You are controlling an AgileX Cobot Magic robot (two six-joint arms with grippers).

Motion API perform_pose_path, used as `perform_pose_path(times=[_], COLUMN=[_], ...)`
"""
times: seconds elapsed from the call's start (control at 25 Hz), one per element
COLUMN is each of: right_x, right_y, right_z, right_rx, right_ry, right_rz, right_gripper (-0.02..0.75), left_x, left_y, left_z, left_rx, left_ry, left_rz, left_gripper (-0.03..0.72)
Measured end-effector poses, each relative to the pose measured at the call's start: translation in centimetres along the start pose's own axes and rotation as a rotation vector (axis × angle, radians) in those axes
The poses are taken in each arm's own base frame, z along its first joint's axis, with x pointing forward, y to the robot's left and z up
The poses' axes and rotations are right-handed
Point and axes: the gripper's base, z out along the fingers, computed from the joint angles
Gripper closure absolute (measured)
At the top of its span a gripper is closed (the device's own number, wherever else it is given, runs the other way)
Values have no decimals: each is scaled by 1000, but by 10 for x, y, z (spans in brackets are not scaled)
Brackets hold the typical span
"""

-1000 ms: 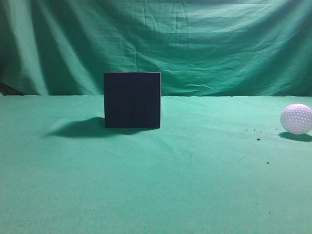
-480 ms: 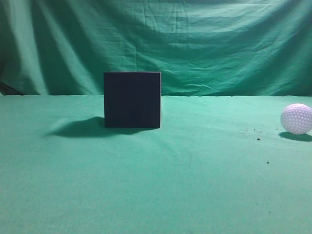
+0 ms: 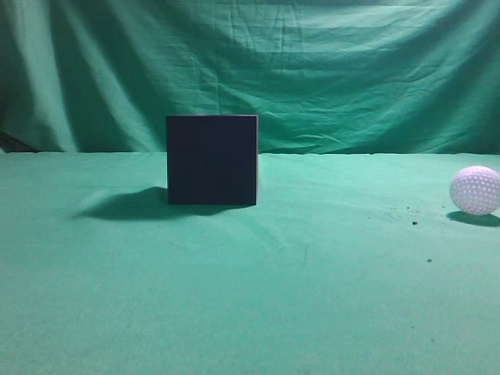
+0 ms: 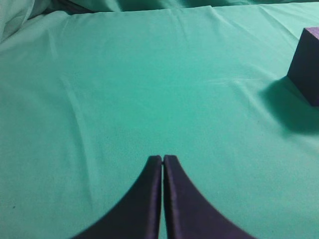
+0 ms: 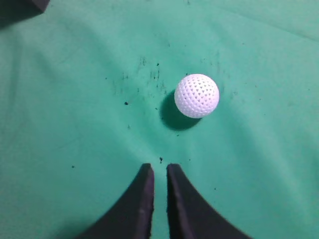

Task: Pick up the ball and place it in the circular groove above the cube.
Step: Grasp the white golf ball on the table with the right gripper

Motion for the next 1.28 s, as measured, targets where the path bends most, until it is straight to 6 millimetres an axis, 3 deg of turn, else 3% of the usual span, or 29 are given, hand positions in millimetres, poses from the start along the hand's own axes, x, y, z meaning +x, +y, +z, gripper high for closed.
perform_pose_path(times=[0.04,0.28,0.36,0.68,1.04,1.28], right_x=[-5,-34,-40,-53,-53,-52], right_y=[-2,-10,-12,-17,-23,-24], right_z=[9,54,68,108,128,130], right_rx=[4,27,34,48,95,98], right_ry=[33,154,186,230,245,253], right_rz=[0,18,41,81,75,84], right_gripper=[689,259,181,184,184,426], left_x=[0,0,0,0,0,0], left_y=[0,0,0,0,0,0], left_z=[0,0,0,0,0,0], left_rx=[0,0,0,0,0,0], left_ry=[0,0,0,0,0,0], left_rz=[0,0,0,0,0,0], left_gripper=[688,688,688,688,688,688])
